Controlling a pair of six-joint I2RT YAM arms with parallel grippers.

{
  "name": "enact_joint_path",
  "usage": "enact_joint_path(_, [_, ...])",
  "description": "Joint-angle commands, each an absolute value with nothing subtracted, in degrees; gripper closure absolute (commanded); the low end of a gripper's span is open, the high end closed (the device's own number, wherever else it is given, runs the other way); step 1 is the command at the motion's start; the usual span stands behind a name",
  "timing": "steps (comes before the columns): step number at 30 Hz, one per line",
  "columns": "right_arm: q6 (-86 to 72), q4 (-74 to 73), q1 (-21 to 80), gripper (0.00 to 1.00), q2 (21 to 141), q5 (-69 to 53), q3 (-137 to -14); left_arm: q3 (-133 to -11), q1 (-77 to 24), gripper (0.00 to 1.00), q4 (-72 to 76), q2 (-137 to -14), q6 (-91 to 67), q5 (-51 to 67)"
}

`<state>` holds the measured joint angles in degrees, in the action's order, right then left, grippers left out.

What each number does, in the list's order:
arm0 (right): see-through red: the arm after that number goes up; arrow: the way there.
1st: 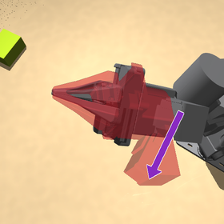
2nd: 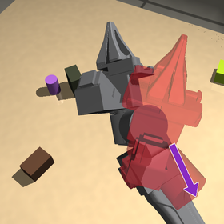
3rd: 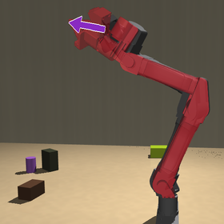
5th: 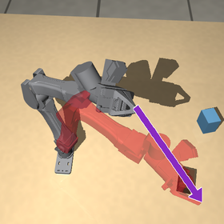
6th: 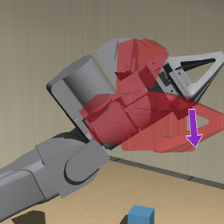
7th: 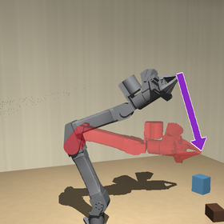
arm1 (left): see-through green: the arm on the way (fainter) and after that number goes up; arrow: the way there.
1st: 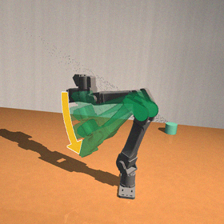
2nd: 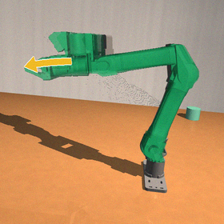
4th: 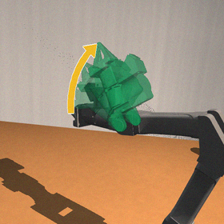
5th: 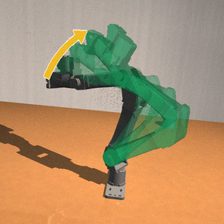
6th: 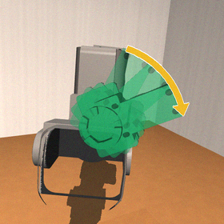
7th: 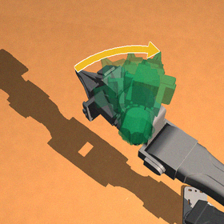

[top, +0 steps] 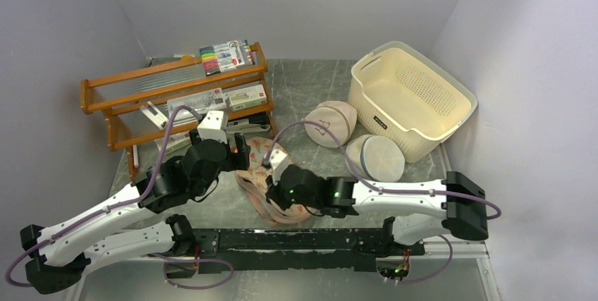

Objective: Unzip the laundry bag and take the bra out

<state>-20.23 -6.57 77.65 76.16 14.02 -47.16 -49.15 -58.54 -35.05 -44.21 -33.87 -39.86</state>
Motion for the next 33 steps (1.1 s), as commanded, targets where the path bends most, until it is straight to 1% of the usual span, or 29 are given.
enact_joint_path(1, [-31.2,5.9,70.9,1.00,70.1,2.1,-42.4,-51.4,-58.2,0.05,-35.5,-43.8,-33.1,-40.4])
enact_joint_path(4, [-37.7,10.3,63.9,1.00,66.1,-4.2,-37.6,-51.1,-58.2,0.05,-35.4,-43.9,-33.3,-39.8])
enact_joint_path(8, [-43.6,10.7,56.6,1.00,60.5,-5.8,-31.5,-51.0,-58.2,0.05,-34.8,-44.4,-33.0,-39.0])
enact_joint_path(14, [-47.7,-1.5,46.0,1.00,52.9,-0.7,-27.7,-50.9,-58.2,0.05,-34.0,-45.2,-33.0,-38.3])
enact_joint_path(18, [-43.5,-7.9,41.0,1.00,50.8,3.3,-28.9,-50.7,-58.2,0.05,-33.7,-45.5,-33.0,-37.6])
enact_joint_path(21, [-37.9,-11.4,39.4,1.00,54.5,9.7,-31.2,-50.6,-58.2,0.05,-33.3,-45.9,-32.9,-37.4])
enact_joint_path(30, [-28.1,-18.9,38.0,1.00,72.9,28.3,-42.2,-50.7,-58.2,0.06,-33.4,-46.4,-33.2,-36.2])
enact_joint_path(33, [-24.5,-20.2,38.0,1.00,75.7,31.4,-44.8,-50.3,-58.1,0.06,-33.6,-46.0,-33.4,-35.9])
